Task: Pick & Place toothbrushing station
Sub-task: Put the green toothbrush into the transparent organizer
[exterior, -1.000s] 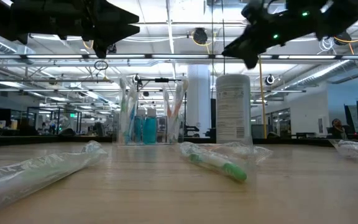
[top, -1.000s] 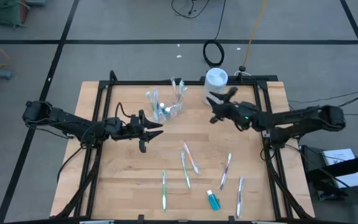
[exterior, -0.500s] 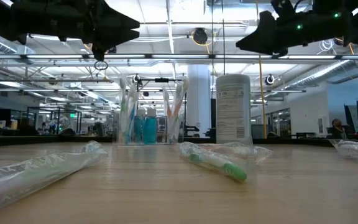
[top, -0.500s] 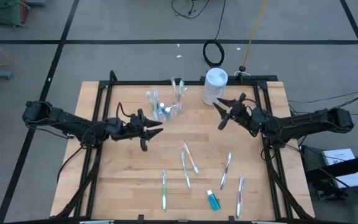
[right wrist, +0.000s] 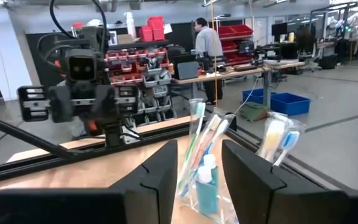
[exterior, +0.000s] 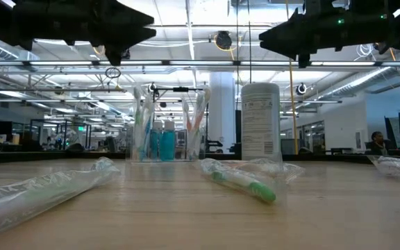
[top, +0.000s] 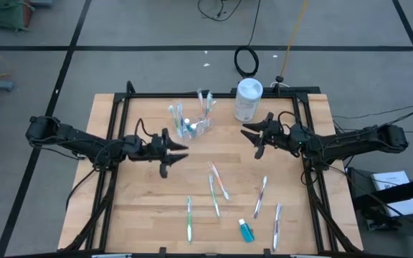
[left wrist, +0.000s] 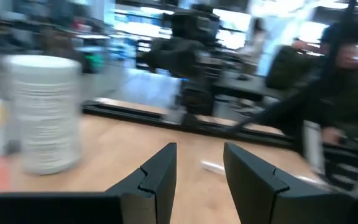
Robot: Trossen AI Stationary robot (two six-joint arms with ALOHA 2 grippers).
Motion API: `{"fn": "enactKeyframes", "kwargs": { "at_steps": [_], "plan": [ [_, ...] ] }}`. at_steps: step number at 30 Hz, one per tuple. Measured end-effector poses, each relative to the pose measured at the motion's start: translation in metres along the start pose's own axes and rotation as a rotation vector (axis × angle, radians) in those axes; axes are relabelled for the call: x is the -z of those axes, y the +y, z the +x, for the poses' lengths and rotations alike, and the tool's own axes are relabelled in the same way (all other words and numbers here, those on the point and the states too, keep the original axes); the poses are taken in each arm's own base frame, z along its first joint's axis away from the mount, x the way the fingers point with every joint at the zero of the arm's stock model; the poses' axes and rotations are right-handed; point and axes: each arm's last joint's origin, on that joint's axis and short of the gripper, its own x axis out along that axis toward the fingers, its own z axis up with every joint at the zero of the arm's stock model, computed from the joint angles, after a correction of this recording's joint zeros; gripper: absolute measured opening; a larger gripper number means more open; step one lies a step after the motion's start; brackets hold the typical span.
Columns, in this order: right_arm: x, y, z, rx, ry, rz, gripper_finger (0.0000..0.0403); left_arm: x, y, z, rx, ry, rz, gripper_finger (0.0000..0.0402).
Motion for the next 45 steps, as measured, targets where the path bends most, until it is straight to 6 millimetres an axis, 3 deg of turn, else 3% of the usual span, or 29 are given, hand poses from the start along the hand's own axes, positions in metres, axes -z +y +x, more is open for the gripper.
{"fn": "enactKeyframes", "kwargs": {
  "at_steps": [3,6,17,20,25,29,32,45],
  "plan": [
    [0.000,0.000,0.000,-0.001,0.003,0.003,0.0116,0.002,-0.004,0.000,0.158,0.039,-0.013,0.0136],
    [0.000,0.000,0.000,0.000,0.002,0.020,0.0116,0.003,-0.009,-0.001,0.259,0.084,-0.207,0.0136],
    [0.001,0.000,0.000,0.001,0.011,0.017,0.0116,0.031,-0.042,-0.008,0.134,0.375,-0.613,0.0136],
    [0.001,0.000,0.000,0.001,0.014,0.015,0.0116,0.022,-0.057,-0.003,0.155,0.454,-0.616,0.0136],
    [0.002,0.000,0.000,0.002,0.016,0.014,0.0116,-0.026,-0.082,0.009,0.143,0.506,-0.511,0.0136],
    [0.001,0.000,0.000,0.002,0.012,0.006,0.0116,-0.041,-0.093,0.016,-0.038,0.622,-0.490,0.0136],
    [0.001,0.000,0.000,0.002,0.008,-0.025,0.0116,-0.029,-0.101,0.023,-0.148,0.739,-0.545,0.0136],
    [-0.001,0.000,0.000,0.000,-0.011,-0.028,0.0116,0.046,-0.130,0.069,-0.251,1.095,-0.794,0.0136]
  ]
}}
